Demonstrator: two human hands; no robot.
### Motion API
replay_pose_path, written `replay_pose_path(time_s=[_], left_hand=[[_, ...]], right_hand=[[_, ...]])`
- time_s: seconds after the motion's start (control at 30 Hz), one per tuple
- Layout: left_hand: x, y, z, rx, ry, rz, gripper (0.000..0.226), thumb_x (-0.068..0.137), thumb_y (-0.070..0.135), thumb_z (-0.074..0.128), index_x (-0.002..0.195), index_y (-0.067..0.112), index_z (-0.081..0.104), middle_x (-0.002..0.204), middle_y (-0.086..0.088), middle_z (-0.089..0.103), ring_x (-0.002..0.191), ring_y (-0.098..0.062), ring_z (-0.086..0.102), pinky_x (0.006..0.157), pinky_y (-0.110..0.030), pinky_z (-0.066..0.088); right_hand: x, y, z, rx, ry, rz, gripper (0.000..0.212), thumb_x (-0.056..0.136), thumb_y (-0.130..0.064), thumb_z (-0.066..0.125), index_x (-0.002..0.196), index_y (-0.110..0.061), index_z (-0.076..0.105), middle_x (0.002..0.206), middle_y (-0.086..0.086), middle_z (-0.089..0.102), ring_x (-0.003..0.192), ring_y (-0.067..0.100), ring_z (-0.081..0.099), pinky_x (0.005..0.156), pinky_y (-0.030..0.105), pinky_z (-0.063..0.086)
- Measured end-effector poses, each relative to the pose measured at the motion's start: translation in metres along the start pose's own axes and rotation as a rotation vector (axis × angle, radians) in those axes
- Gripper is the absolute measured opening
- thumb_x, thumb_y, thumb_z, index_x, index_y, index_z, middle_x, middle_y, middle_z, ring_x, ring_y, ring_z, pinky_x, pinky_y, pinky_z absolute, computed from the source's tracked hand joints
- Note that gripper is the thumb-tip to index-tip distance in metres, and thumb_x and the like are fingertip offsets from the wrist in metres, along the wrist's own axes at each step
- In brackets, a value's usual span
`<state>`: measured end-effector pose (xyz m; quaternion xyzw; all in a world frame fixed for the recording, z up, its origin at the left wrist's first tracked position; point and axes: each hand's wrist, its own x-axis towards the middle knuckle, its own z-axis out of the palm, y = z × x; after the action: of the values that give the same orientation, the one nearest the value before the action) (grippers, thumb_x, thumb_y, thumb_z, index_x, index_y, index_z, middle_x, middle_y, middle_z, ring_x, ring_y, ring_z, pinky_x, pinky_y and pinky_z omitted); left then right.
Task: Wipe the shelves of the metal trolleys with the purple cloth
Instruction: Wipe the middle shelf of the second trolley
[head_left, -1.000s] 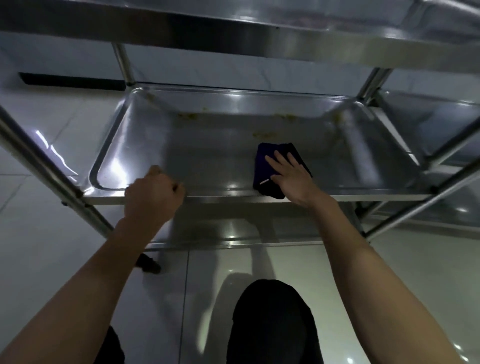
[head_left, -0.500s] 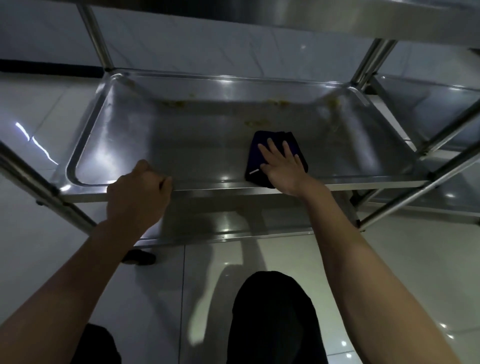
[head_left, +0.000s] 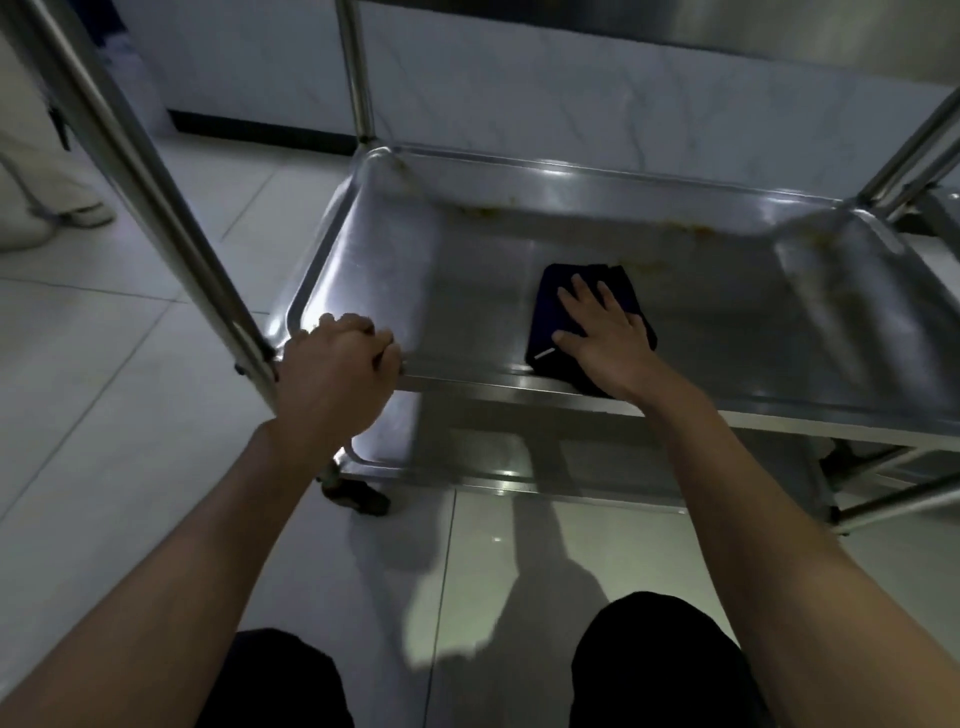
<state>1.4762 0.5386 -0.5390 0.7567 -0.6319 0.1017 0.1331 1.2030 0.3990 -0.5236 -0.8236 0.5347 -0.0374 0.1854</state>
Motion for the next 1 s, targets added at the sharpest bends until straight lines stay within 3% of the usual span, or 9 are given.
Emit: replay_pose_path(time_s=[0.1, 0.3, 0.5, 0.63, 0.9, 1.0], left_hand=[[-0.005, 0.000, 0.000, -0.020, 0.009, -0.021, 0.033, 0.101, 0.035, 0.039, 0.083, 0.025, 0.066, 0.088, 0.007, 0.060, 0.093, -0.023, 0.058, 0.071, -0.034, 0.035], [-0.011, -0.003, -0.001, -0.042, 0.032, 0.005, 0.037, 0.103, 0.034, 0.030, 0.089, 0.025, 0.063, 0.085, 0.011, 0.058, 0.088, -0.015, 0.052, 0.073, -0.031, 0.030], [-0.012, -0.007, 0.000, 0.005, 0.000, 0.011, 0.039, 0.104, 0.034, 0.028, 0.105, 0.021, 0.065, 0.090, 0.007, 0.061, 0.087, -0.017, 0.050, 0.073, -0.034, 0.033], [-0.012, -0.009, 0.000, 0.008, -0.036, -0.023, 0.044, 0.104, 0.037, 0.028, 0.122, 0.023, 0.066, 0.099, 0.008, 0.066, 0.095, -0.018, 0.054, 0.083, -0.037, 0.040], [-0.005, 0.003, -0.004, 0.071, -0.052, -0.093, 0.038, 0.100, 0.032, 0.026, 0.083, 0.022, 0.057, 0.073, 0.008, 0.047, 0.076, -0.019, 0.047, 0.074, -0.036, 0.042], [0.003, 0.012, -0.007, 0.088, -0.112, -0.151, 0.035, 0.097, 0.032, 0.026, 0.074, 0.023, 0.051, 0.071, 0.006, 0.042, 0.078, -0.021, 0.048, 0.082, -0.041, 0.042]], right_hand=[[0.022, -0.039, 0.012, -0.046, -0.050, -0.048, 0.064, 0.105, -0.044, 0.034, 0.161, -0.028, 0.008, 0.168, -0.007, -0.009, 0.154, 0.020, -0.012, 0.121, 0.052, 0.001], [0.074, -0.112, 0.033, -0.047, -0.139, -0.162, 0.065, 0.106, -0.045, 0.029, 0.161, -0.026, 0.000, 0.167, -0.007, -0.015, 0.153, 0.023, -0.018, 0.121, 0.054, -0.004], [0.109, -0.159, 0.052, -0.011, -0.174, -0.265, 0.066, 0.103, -0.047, 0.031, 0.160, -0.033, 0.002, 0.167, -0.010, -0.014, 0.153, 0.021, -0.019, 0.119, 0.054, -0.007], [0.111, -0.172, 0.057, -0.027, -0.147, -0.304, 0.062, 0.102, -0.047, 0.029, 0.159, -0.038, 0.007, 0.168, -0.011, -0.010, 0.153, 0.020, -0.016, 0.120, 0.053, -0.006], [0.095, -0.118, 0.044, -0.024, -0.100, -0.288, 0.062, 0.103, -0.047, 0.025, 0.160, -0.035, 0.004, 0.167, -0.014, -0.009, 0.154, 0.015, -0.014, 0.123, 0.044, -0.005], [0.085, -0.082, 0.032, -0.019, -0.096, -0.247, 0.062, 0.103, -0.047, 0.025, 0.160, -0.037, 0.004, 0.167, -0.015, -0.010, 0.154, 0.013, -0.013, 0.123, 0.043, -0.005]])
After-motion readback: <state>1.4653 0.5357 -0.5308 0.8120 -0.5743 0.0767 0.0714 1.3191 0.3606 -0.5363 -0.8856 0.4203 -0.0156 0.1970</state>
